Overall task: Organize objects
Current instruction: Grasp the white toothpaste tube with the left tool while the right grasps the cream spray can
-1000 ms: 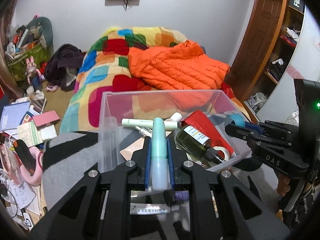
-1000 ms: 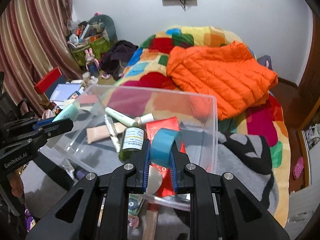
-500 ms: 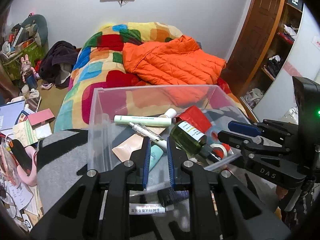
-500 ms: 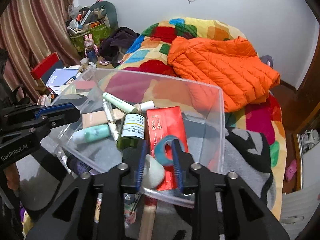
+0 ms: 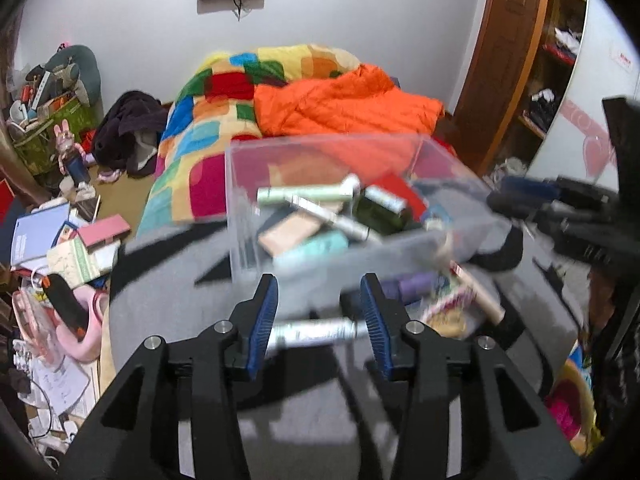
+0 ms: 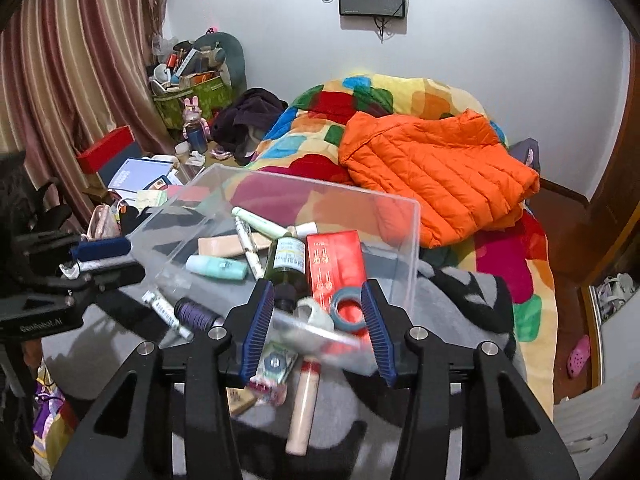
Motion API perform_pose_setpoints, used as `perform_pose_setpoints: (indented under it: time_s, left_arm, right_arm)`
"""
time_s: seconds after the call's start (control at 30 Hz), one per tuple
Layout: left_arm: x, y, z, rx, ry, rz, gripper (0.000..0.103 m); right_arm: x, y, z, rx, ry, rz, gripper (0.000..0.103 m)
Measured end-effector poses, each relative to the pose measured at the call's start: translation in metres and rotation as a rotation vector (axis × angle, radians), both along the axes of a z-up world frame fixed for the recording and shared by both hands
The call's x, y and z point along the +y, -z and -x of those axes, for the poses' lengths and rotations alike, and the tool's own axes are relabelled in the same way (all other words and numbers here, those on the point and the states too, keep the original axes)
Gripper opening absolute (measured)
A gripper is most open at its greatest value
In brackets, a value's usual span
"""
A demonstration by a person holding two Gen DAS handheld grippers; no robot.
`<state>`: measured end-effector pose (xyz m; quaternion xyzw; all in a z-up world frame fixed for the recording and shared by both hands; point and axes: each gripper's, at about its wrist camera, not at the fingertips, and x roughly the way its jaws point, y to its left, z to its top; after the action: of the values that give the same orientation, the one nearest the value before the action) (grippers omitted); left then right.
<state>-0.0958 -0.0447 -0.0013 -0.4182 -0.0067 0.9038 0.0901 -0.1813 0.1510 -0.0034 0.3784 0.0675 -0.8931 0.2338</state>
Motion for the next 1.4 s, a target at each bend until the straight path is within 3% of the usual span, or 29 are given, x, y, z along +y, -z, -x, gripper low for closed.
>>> perform_pose_setpoints:
  time_s: [0.27, 0.4, 0.47, 0.67, 0.87, 0.97, 1.03, 1.07, 1.13, 1.2, 1.3, 1.4]
  left_arm:
    - [0.006, 0.038, -0.003, -0.095, 0.057, 0.041, 0.043]
    - [0.015, 0.044, 0.008, -0.115, 0.127, 0.053, 0.054]
    - [0.019, 0.049, 0.015, -0.128, 0.154, 0.069, 0.054]
    - [0.023, 0.056, 0.025, -0.145, 0.195, 0.089, 0.060]
    - [0.027, 0.055, 0.016, -0.145, 0.235, 0.113, 0.059]
    - [0.029, 0.052, 0.009, -0.160, 0.241, 0.128, 0.051]
    - [0.029, 0.052, 0.003, -0.213, 0.269, 0.088, 0.033]
    - [0.029, 0.052, 0.000, -0.234, 0.273, 0.087, 0.032]
    - [0.032, 0.050, -0.006, -0.207, 0.258, 0.149, 0.032]
    - [0.032, 0.045, -0.007, -0.178, 0.249, 0.162, 0.032]
    - [0.034, 0.038, 0.001, -0.139, 0.239, 0.186, 0.037]
    - [0.036, 0.040, 0.014, -0.135, 0.264, 0.220, 0.054]
  right_arm:
    - [0.016, 0.032, -0.020, -0.093, 0.019, -0.007, 0.042]
    - [0.017, 0.059, -0.021, -0.172, 0.026, -0.014, 0.042]
    - [0.016, 0.071, -0.021, -0.203, 0.025, -0.016, 0.042]
    - [0.010, 0.084, -0.019, -0.203, 0.023, -0.025, 0.042]
    - [0.011, 0.085, -0.023, -0.184, 0.014, -0.031, 0.018]
    - [0.014, 0.084, -0.026, -0.189, 0.016, -0.013, 0.014]
    - [0.018, 0.082, -0.029, -0.191, 0.020, -0.002, 0.014]
    - [0.020, 0.081, -0.030, -0.191, 0.020, 0.000, 0.014]
    - [0.022, 0.080, -0.031, -0.193, 0.020, 0.000, 0.014]
    - [0.024, 0.080, -0.031, -0.204, 0.023, 0.002, 0.014]
    - [0.027, 0.077, -0.029, -0.209, 0.027, 0.016, 0.014]
    - [0.026, 0.076, -0.027, -0.209, 0.019, 0.005, 0.015]
